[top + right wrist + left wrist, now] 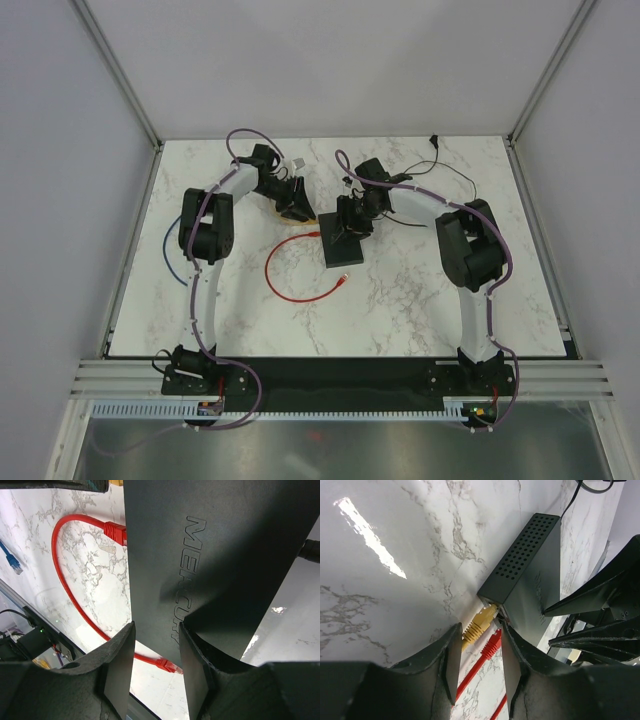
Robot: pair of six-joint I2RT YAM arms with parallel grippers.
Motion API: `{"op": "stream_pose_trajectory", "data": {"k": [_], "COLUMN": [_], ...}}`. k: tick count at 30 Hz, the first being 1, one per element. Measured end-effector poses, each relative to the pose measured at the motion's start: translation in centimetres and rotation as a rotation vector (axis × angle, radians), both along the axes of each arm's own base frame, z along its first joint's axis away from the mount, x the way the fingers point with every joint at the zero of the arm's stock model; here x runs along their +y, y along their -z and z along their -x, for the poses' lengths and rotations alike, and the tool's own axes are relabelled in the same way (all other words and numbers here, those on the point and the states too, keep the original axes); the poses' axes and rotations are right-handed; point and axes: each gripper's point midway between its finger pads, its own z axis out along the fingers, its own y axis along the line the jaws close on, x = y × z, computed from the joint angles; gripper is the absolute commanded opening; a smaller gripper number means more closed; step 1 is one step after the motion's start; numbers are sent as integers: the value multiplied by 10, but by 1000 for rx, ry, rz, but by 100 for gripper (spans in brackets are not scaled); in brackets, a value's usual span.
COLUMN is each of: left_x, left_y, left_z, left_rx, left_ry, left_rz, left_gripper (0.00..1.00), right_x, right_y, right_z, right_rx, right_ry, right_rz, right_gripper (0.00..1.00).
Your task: Pull the plug from the switch port
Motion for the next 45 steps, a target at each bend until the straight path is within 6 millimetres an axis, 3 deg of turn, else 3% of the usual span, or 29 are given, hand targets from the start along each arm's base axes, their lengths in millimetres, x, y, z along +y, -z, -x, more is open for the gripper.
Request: {"op": "stream_pose_trajectory", "data": {"k": [8,12,15,26,28,30,32,45], "left_x": [-2,-6,-8,-14,-14,-14,-14,-22], "left_y": [4,5,9,7,7,7,7,-2], "left_z": [1,3,5,11,11,11,11,6], "left_rx": [21,22,19,-7,-3,1,6,-18], "left_ry": [4,12,15,12,8,4,-3,-7], "left_rz": [24,25,12,-50,-53,-56,-62,-60], "left_gripper": [41,28,24,18,21,33,39,45], "right_x": [0,3,4,1,0,-1,-2,-8], "right_y": [0,0,0,-1,-2,-2,-1,0], "right_z": [0,2,3,-7,-10,-12,-13,-17], "right_rx": [5,10,11,-34,-43,-51,-56,-72], "right_ry": [1,-9,-9,8,14,19,23,33], "right_rz": [0,-4,-3,37,46,54,62,103], "right_gripper": [49,48,49,52,52,52,52,50]}}
